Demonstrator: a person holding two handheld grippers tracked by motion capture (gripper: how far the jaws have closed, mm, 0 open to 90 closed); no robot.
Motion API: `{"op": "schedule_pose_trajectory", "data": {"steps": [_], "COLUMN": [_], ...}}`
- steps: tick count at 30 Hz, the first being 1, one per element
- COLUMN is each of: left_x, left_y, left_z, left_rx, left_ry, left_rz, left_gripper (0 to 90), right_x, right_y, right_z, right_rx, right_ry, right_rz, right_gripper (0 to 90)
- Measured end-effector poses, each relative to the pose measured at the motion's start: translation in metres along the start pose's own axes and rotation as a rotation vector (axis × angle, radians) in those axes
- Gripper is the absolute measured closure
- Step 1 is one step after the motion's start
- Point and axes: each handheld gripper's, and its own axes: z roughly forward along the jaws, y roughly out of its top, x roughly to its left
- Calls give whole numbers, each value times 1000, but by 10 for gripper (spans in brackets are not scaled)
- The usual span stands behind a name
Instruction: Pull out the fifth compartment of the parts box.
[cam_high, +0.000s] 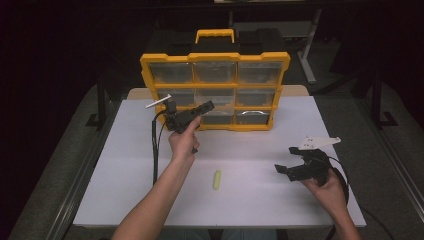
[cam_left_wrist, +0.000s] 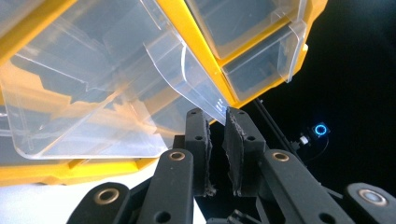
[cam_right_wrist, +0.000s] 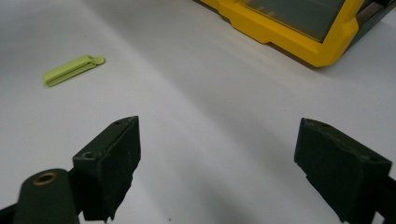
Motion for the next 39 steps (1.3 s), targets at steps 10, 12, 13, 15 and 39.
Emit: {"op": "schedule_pose_trajectory", "data": {"steps": [10, 12, 13, 15, 39], "left_x": [1, 1, 1, 0, -26], "left_y": [-2, -1, -1, -2, -13], "left_z": [-9, -10, -9, -9, -12], "left_rx": [-12, -12, -10, -4, 394], "left_ry": [-13, -5, -4, -4, 61], "left_rz": [7, 31, 41, 53, 652], "left_gripper": [782, 786, 788, 789, 362], "right_x": [-1, -1, -1, 0, -1], "right_y": [0, 0, 0, 0, 0], "right_z": [-1, 0, 0, 1, -1], "right_rx": [-5, -1, 1, 1, -4], "right_ry": [-2, -1, -1, -2, 5], "right_rz": [2, 2, 1, -2, -4], "right_gripper": [136, 136, 136, 136, 136]}}
